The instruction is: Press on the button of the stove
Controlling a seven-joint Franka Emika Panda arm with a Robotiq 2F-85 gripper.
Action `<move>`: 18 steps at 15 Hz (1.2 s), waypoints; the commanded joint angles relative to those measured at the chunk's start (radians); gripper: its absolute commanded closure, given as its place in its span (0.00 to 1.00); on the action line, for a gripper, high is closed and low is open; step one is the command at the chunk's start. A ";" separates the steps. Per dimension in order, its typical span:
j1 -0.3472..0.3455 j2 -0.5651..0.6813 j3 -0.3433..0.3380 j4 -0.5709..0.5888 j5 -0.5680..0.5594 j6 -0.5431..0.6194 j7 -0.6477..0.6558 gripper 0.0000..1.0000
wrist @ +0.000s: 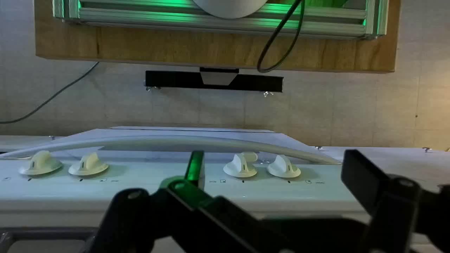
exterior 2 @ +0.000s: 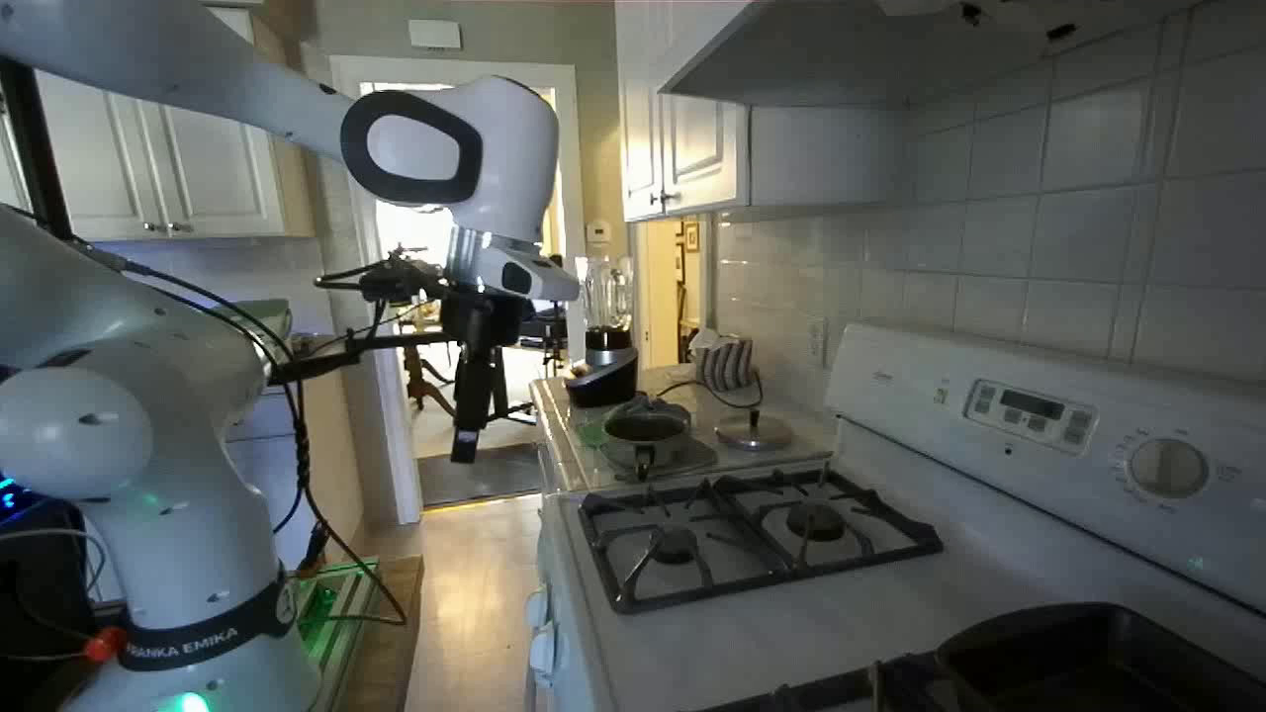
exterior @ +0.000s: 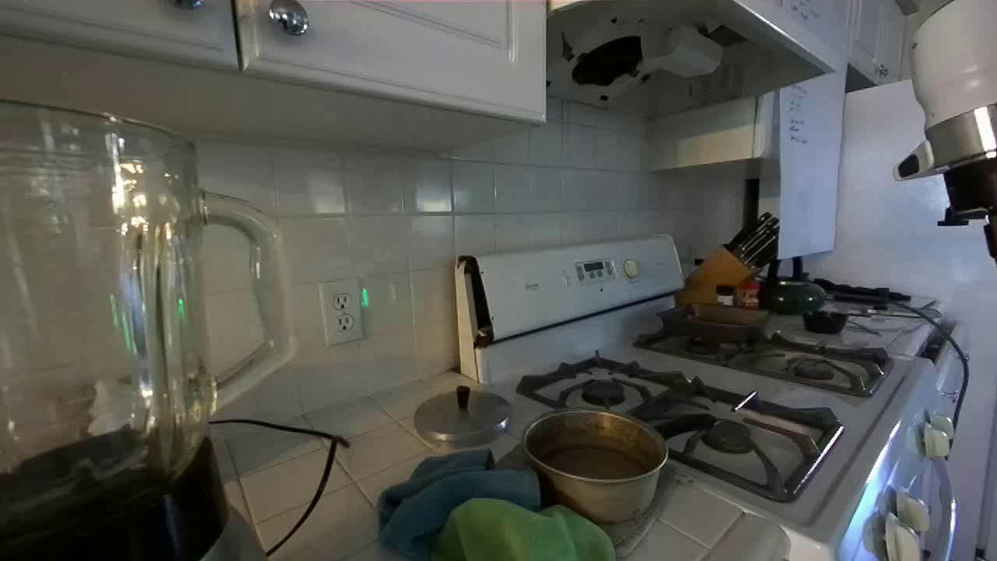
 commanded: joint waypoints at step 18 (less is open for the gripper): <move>0.156 0.397 0.024 0.130 0.125 0.633 -0.088 0.00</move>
